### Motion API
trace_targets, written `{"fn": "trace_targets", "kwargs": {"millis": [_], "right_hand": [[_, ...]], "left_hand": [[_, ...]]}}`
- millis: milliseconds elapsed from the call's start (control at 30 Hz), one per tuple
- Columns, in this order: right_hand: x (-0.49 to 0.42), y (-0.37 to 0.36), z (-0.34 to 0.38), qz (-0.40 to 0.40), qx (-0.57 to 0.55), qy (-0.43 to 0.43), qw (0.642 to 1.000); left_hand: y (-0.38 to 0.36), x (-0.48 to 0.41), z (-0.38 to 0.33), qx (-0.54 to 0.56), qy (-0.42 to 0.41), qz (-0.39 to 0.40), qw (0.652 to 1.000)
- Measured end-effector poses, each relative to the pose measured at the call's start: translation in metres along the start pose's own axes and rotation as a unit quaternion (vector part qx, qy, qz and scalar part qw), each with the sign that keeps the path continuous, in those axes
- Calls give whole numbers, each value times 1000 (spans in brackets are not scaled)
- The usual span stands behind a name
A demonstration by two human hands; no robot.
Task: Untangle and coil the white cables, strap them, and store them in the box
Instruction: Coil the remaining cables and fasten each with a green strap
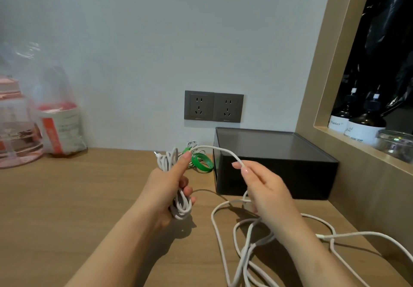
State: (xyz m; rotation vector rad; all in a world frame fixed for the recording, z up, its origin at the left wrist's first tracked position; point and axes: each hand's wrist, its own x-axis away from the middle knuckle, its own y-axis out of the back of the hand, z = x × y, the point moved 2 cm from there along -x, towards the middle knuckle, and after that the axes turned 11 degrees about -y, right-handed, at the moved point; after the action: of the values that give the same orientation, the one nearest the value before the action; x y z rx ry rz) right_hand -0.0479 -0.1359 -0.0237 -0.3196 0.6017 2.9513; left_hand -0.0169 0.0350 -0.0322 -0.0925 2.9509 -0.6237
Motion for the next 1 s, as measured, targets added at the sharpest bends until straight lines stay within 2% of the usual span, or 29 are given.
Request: {"fn": "trace_targets", "kwargs": {"millis": [167, 333, 400, 600, 733, 833, 1000], "right_hand": [[1, -8, 5, 4, 11, 46, 999], [7, -19, 4, 43, 116, 75, 989], [9, -20, 5, 36, 140, 85, 986], [9, -24, 5, 22, 112, 111, 987], [11, -26, 7, 91, 45, 93, 990], [14, -33, 7, 148, 63, 86, 983], [13, -32, 6, 156, 84, 77, 981]], "left_hand": [[-1, -2, 7, -59, -4, 40, 997], [-3, -4, 16, -48, 5, 17, 999], [-4, -3, 17, -24, 16, 6, 1000], [-4, -5, 19, -19, 1, -3, 1000], [0, -4, 16, -1, 23, 0, 1000], [1, -2, 12, 27, 54, -5, 998], [-1, -3, 8, 6, 9, -6, 1000]]}}
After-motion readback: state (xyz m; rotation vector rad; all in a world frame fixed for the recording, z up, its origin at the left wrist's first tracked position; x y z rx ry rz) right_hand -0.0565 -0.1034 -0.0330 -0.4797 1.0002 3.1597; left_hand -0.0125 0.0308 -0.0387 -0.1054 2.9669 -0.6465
